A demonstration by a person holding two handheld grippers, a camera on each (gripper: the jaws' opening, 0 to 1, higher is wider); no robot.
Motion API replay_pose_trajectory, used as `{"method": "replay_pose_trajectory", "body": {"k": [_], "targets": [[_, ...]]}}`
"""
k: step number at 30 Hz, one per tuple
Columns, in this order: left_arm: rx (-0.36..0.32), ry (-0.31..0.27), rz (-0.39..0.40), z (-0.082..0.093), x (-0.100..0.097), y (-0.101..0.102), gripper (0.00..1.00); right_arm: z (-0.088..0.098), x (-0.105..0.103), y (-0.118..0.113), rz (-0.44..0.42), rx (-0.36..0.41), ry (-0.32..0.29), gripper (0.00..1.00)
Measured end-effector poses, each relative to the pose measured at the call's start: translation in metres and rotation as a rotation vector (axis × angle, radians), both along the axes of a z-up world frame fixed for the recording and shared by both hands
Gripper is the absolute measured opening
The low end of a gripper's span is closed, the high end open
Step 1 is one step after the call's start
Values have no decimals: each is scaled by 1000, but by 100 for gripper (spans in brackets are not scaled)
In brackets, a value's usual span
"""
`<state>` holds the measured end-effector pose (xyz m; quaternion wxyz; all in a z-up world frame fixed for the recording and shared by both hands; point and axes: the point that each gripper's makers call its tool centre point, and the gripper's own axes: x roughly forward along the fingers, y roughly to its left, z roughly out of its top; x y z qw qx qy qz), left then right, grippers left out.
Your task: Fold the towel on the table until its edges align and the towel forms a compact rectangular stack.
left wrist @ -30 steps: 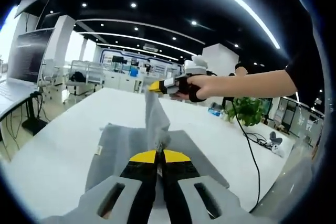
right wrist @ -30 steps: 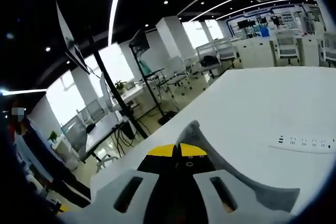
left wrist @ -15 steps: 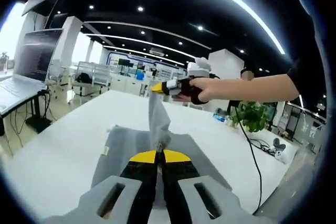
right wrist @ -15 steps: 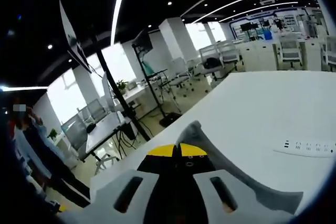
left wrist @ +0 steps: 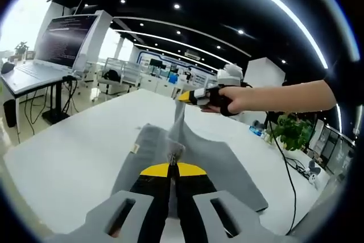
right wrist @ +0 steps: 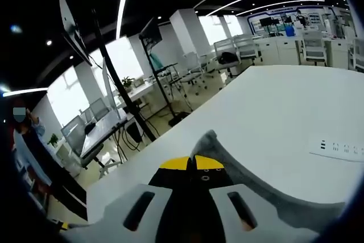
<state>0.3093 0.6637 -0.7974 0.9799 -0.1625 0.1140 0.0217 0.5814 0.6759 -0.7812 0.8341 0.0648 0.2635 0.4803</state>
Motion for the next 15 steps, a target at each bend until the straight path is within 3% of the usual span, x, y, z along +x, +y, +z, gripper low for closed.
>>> {"method": "replay_pose_trajectory", "body": {"k": [4, 15], "targets": [[2, 7, 63, -8, -1, 12, 2, -6, -2, 11, 19, -16, -16, 0], [-100, 26, 163, -42, -1, 28, 2, -42, 3, 34, 41, -64, -8, 0]]}}
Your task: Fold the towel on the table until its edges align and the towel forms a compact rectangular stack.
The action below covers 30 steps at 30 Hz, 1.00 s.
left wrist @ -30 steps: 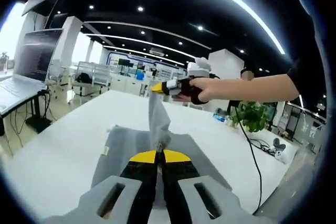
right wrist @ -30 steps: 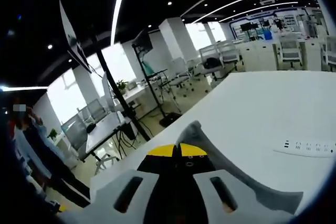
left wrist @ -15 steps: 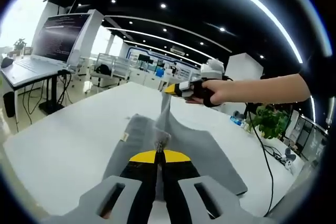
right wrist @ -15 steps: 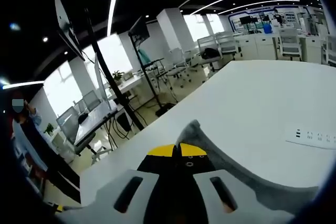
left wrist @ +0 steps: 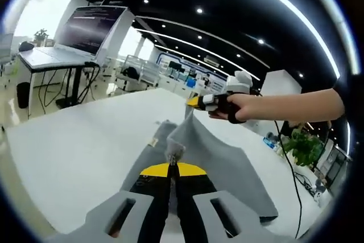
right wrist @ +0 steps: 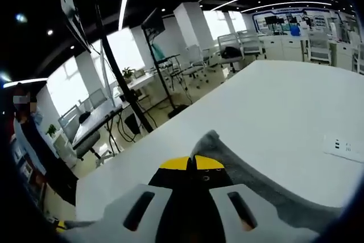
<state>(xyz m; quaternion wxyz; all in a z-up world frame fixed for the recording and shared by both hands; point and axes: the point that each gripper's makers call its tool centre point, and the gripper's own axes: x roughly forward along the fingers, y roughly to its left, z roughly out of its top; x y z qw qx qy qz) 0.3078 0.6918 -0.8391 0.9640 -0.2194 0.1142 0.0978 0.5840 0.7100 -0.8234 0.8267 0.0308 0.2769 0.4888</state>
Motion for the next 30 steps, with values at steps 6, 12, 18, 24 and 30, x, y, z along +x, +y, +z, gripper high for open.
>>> {"method": "replay_pose_trajectory", "body": {"k": [6, 12, 18, 24, 30], "targets": [[-28, 24, 41, -19, -1, 7, 2, -20, 1, 9, 8, -29, 0, 0], [-62, 39, 88, -34, -1, 13, 2, -40, 2, 19, 2, -50, 6, 0], [-96, 34, 165, -39, -6, 23, 2, -56, -1, 31, 1, -48, 15, 0], [-101, 33, 137, -42, -4, 19, 5, -70, -2, 35, -9, -64, 1, 0], [-70, 34, 73, -40, 6, 19, 20, -73, 1, 36, 0, -69, -6, 1]]}}
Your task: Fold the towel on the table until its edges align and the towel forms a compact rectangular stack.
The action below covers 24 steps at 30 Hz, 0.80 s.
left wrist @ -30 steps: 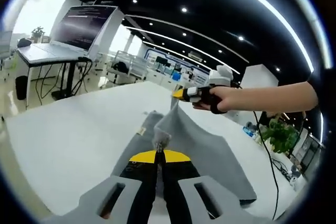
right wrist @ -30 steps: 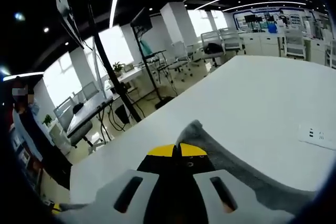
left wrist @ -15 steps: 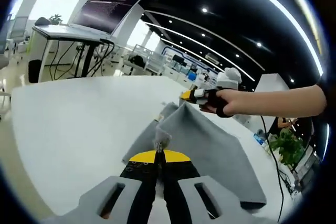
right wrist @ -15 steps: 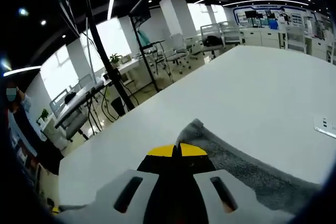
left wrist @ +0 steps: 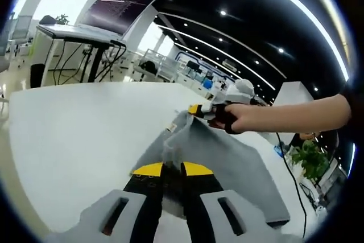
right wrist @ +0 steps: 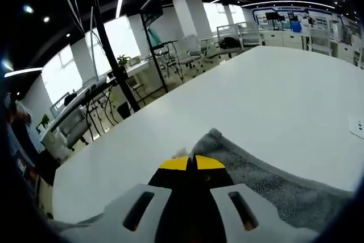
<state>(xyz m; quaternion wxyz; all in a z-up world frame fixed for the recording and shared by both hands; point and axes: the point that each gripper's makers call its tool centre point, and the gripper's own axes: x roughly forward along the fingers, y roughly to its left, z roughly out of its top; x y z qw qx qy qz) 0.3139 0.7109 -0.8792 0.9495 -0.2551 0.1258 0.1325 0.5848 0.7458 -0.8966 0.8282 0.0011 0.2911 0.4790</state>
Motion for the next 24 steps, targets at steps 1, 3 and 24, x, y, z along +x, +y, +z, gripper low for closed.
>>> {"method": "replay_pose_trajectory", "body": {"k": [1, 3, 24], "targets": [[20, 10, -3, -1, 1, 2, 21, 1, -2, 1, 6, 8, 4, 1], [47, 29, 0, -2, 3, 6, 20, 2, -2, 3, 13, 21, 5, 2], [336, 270, 66, -30, -12, 28, 6, -17, -4, 15, 210, -131, -222, 13]]}}
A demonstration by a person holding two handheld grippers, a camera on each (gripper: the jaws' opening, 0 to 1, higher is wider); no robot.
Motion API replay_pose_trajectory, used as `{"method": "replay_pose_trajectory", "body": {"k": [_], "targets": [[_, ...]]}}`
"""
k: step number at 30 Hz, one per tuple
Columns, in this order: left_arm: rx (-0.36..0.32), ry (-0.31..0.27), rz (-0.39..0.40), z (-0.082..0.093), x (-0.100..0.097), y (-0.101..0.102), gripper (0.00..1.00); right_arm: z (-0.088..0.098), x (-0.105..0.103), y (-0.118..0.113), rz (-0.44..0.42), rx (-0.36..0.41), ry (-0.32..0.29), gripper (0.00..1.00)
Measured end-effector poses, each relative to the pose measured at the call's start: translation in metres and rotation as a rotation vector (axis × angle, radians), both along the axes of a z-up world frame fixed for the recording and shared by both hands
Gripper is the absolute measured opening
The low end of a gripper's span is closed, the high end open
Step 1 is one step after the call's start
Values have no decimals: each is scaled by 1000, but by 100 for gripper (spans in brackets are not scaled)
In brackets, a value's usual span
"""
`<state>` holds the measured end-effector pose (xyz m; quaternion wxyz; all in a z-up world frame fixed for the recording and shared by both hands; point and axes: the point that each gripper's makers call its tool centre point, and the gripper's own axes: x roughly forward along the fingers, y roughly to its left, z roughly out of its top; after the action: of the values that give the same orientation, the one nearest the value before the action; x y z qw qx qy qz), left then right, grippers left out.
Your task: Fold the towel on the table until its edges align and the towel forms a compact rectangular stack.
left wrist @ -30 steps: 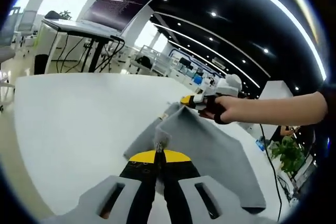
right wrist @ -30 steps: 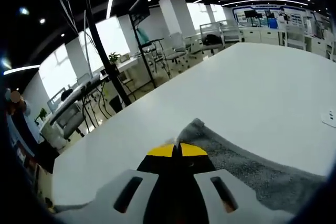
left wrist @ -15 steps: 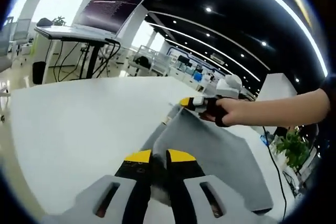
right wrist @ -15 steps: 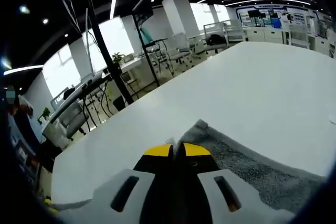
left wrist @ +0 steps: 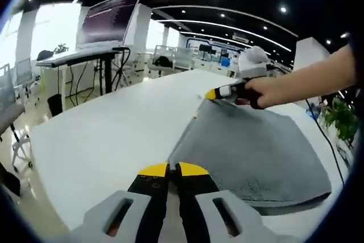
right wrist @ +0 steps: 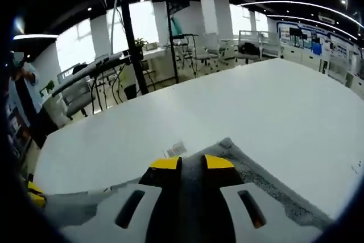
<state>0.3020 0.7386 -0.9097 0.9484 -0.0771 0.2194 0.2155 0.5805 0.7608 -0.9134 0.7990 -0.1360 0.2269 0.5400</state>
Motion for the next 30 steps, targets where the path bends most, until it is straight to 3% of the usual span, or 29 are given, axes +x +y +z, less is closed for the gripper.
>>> {"method": "replay_pose_trajectory", "body": {"k": [5, 11, 16, 21, 30], "targets": [[51, 63, -16, -5, -4, 6, 11, 1, -3, 0, 28, -1, -29, 14], [11, 46, -27, -3, -2, 11, 15, 3, -3, 2, 34, -13, -31, 16], [-20, 19, -38, 1, 3, 9, 18, 9, -11, -2, 46, -6, -5, 25], [-11, -8, -92, 16, 23, 2, 19, 17, -11, -19, 37, 14, 14, 28], [-6, 10, -231, 26, 58, -12, 27, 25, 0, -58, -1, 31, 57, 38]]}}
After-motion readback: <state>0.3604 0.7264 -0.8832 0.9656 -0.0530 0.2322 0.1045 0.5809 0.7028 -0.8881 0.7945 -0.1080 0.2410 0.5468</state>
